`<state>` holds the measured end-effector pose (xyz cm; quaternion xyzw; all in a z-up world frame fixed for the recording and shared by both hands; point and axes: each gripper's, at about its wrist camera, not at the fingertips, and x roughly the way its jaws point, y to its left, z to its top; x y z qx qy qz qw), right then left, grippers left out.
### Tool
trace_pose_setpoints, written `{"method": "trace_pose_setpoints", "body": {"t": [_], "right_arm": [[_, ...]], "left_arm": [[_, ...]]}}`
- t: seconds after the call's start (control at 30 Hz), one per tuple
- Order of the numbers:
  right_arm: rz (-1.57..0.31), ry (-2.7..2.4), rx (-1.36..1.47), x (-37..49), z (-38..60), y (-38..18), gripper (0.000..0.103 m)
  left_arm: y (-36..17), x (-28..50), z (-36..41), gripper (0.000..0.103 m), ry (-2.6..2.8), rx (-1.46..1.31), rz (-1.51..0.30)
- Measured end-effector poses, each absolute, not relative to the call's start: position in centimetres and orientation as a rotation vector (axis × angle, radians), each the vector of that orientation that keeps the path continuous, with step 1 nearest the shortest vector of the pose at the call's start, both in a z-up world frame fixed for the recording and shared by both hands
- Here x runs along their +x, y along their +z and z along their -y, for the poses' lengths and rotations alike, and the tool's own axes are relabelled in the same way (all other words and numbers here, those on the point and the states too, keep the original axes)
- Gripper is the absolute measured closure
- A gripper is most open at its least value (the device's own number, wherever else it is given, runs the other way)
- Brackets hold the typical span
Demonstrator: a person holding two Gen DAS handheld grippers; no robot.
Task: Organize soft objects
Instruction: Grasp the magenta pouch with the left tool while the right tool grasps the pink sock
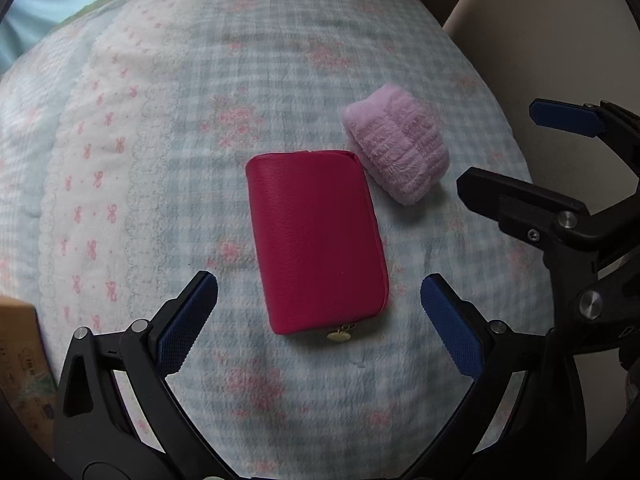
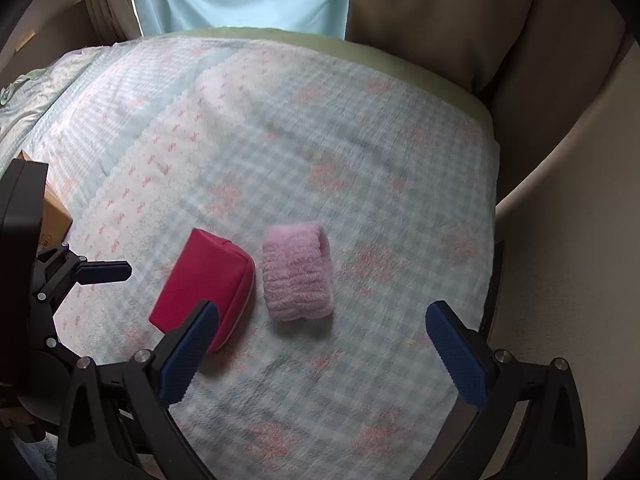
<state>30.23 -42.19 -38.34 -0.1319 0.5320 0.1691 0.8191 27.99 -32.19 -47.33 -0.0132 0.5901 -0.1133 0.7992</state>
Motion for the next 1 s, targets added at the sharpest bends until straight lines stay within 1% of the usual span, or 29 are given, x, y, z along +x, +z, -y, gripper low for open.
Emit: {"method": "trace_pose_setpoints", "body": {"t": [0.13,0.23,0.33,0.37,0.4,0.43,0.47,0.53,0.57,0.6,0.63,0.77,0.83,1.0], "right_arm": [[-1.199,0.387,-0.295,31.6,42.2,-43.0,0.0],[-1.21,0.4,-0.308,32.3,41.9,-44.8,0.005],[-1.219,0.414,-0.331,33.1,41.4,-46.0,0.007],[-1.222,0.417,-0.341,33.4,41.2,-46.4,0.011],[-1.227,0.423,-0.348,33.6,41.0,-46.6,0.014],[-1.233,0.43,-0.351,33.8,40.8,-46.9,0.022],[-1.24,0.435,-0.352,34.0,40.7,-47.1,0.032],[-1.255,0.457,-0.342,34.3,40.4,-47.5,0.041],[-1.261,0.462,-0.34,34.5,40.3,-47.7,0.045],[-1.265,0.464,-0.341,34.6,40.2,-47.9,0.048],[-1.263,0.465,-0.344,34.6,40.1,-47.9,0.056],[-1.272,0.459,-0.33,34.6,39.7,-47.7,0.06],[-1.277,0.452,-0.314,34.6,39.6,-47.5,0.061],[-1.268,0.428,-0.305,34.4,38.8,-46.8,0.063]], "left_arm": [[-49.4,28.5,32.9,0.002,-0.212,-0.021,-1.232],[-50.2,28.9,33.2,0.002,-0.202,-0.014,-1.219],[-51.0,29.6,33.7,0.002,-0.206,0.009,-1.213],[-51.1,29.8,33.8,0.002,-0.204,0.018,-1.205],[-51.1,29.9,33.9,0.004,-0.201,0.028,-1.195],[-51.1,30.0,33.9,0.011,-0.199,0.038,-1.186],[-51.1,30.1,34.0,0.015,-0.193,0.051,-1.178],[-50.8,30.3,33.8,0.027,-0.203,0.046,-1.167],[-50.6,30.4,33.7,0.029,-0.205,0.038,-1.169],[-50.6,30.5,33.4,0.032,-0.207,0.031,-1.172],[-50.5,30.8,33.3,0.035,-0.212,0.023,-1.175],[-49.9,31.0,33.0,0.042,-0.243,0.013,-1.173],[-49.6,31.1,32.8,0.047,-0.25,0.005,-1.175],[-48.6,30.9,32.2,0.055,-0.26,0.006,-1.178]]}}
